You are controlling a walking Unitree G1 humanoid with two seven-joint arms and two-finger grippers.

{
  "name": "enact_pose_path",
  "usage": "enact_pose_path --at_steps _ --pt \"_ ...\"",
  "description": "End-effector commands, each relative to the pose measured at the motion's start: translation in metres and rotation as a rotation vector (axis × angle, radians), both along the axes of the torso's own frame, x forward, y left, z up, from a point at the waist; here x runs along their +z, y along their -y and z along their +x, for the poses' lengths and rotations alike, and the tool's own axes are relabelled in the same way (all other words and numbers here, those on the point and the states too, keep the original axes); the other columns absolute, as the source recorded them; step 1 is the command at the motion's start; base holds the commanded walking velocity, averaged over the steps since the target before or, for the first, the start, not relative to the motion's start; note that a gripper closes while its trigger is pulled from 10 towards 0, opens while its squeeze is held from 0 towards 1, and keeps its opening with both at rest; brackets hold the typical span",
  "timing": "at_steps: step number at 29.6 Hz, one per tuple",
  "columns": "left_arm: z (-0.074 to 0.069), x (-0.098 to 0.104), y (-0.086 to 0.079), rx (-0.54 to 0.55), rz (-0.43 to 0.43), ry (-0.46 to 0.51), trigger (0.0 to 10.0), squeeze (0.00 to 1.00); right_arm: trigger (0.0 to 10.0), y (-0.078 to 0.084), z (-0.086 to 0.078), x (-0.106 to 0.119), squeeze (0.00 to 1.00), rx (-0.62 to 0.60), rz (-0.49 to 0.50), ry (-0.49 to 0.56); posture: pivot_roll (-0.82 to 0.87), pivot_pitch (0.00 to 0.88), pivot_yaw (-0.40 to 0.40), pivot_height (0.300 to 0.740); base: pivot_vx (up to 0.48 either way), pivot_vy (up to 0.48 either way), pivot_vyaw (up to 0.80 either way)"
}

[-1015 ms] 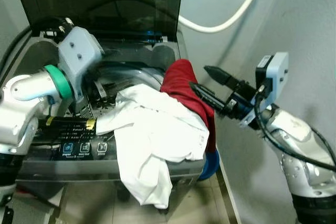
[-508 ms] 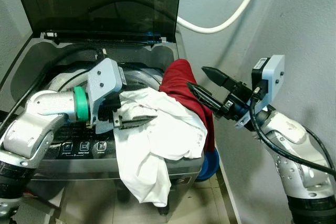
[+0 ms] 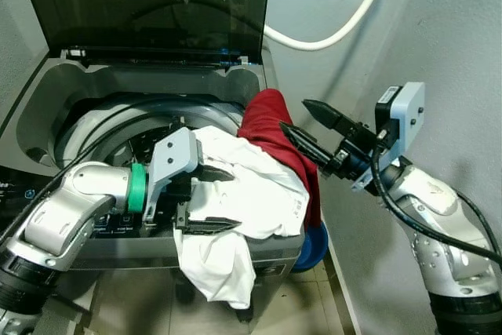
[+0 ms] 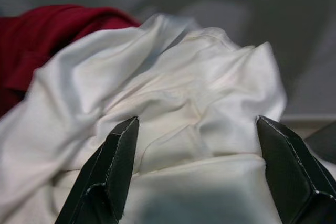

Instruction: Clothes washing

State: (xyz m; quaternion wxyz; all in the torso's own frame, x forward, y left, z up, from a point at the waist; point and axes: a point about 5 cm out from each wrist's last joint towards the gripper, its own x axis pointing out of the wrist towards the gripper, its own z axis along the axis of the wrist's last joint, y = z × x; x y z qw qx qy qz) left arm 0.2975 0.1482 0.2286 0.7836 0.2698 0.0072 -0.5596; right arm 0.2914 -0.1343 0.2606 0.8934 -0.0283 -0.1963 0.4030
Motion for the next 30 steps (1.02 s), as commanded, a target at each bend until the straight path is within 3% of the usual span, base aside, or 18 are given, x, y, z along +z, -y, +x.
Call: enact_pose_path --at_steps 1,2,3,4,9,12,19,21,22,23,25,26,27,28,29,30 --pt "0.005 -0.021 -0.008 0.077 0.079 -0.048 9.7 0.0 10.0 0.001 0.001 0.0 0.0 -0.007 -0.003 0.003 0.04 0.074 0.005 0.74 0.0 0.0 0.0" --pt "0.005 -0.021 -0.009 0.085 0.079 -0.049 1.8 0.0 10.0 0.001 0.001 0.0 0.0 -0.007 -0.003 0.003 0.04 0.074 0.005 0.74 0.0 0.0 0.0" --pt "0.005 -0.021 -0.009 0.085 0.079 -0.049 1.8 0.0 10.0 0.001 0.001 0.0 0.0 -0.007 -0.003 0.003 0.04 0.074 0.005 0.74 0.0 0.0 0.0" --pt "0.005 -0.021 -0.009 0.089 0.075 -0.048 0.0 0.0 10.0 0.001 0.001 0.0 0.0 -0.008 -0.004 0.003 0.04 0.074 0.005 0.74 0.0 0.0 0.0" --pt "0.007 -0.018 -0.009 0.097 0.042 -0.047 0.0 0.0 10.0 0.001 0.001 0.0 0.0 -0.008 -0.004 0.005 0.04 0.074 0.005 0.74 0.0 0.0 0.0" --pt "0.011 -0.01 -0.008 0.122 -0.028 -0.036 0.0 0.0 10.0 0.001 0.001 0.0 0.0 -0.008 -0.004 0.006 0.04 0.067 0.002 0.74 0.0 0.0 0.0" --pt "0.033 -0.001 -0.02 0.314 -0.104 0.038 0.0 0.0 10.0 0.002 0.001 0.0 0.0 -0.008 -0.004 0.008 0.04 0.065 0.001 0.74 0.0 0.0 0.0" --pt "0.044 0.01 -0.03 0.437 -0.167 0.094 0.0 0.0 10.0 0.002 0.001 0.0 0.0 -0.008 -0.003 0.006 0.04 0.067 0.001 0.74 0.0 0.0 0.0" --pt "0.044 0.01 -0.03 0.437 -0.167 0.094 0.0 0.0 10.0 0.002 0.001 0.0 0.0 -0.008 -0.003 0.006 0.04 0.067 0.001 0.74 0.0 0.0 0.0" --pt "0.054 0.019 -0.042 0.56 -0.218 0.131 0.0 0.0 10.0 0.002 0.001 0.0 0.0 -0.009 -0.004 0.005 0.04 0.071 -0.001 0.74 0.0 0.0 0.0" --pt "0.057 0.021 -0.046 0.599 -0.227 0.135 0.0 0.0 10.0 0.002 0.001 0.0 0.0 -0.009 -0.004 0.005 0.04 0.071 -0.001 0.74 0.0 0.0 0.0" --pt "0.062 0.023 -0.059 0.697 -0.227 0.144 0.0 0.0 10.0 0.002 0.001 0.0 0.0 -0.009 -0.003 0.004 0.04 0.073 -0.002 0.74 0.0 0.0 0.0" --pt "0.062 0.023 -0.059 0.697 -0.227 0.144 0.0 0.0 10.0 0.002 0.001 0.0 0.0 -0.009 -0.003 0.004 0.04 0.073 -0.002 0.74 0.0 0.0 0.0" --pt "0.069 0.026 -0.082 0.857 -0.207 0.19 0.0 0.0 10.0 0.001 0.001 0.0 0.0 -0.008 -0.002 0.004 0.04 0.074 0.0 0.74 0.0 0.0 0.0" --pt "0.069 0.026 -0.082 0.857 -0.207 0.19 0.0 0.0 10.0 0.001 0.001 0.0 0.0 -0.008 -0.002 0.004 0.04 0.074 0.0 0.74 0.0 0.0 0.0" --pt "0.071 0.027 -0.097 0.957 -0.205 0.202 0.0 0.0 10.0 0.002 0.001 0.0 0.0 -0.008 -0.002 0.004 0.04 0.076 -0.001 0.74 0.0 0.0 0.0"
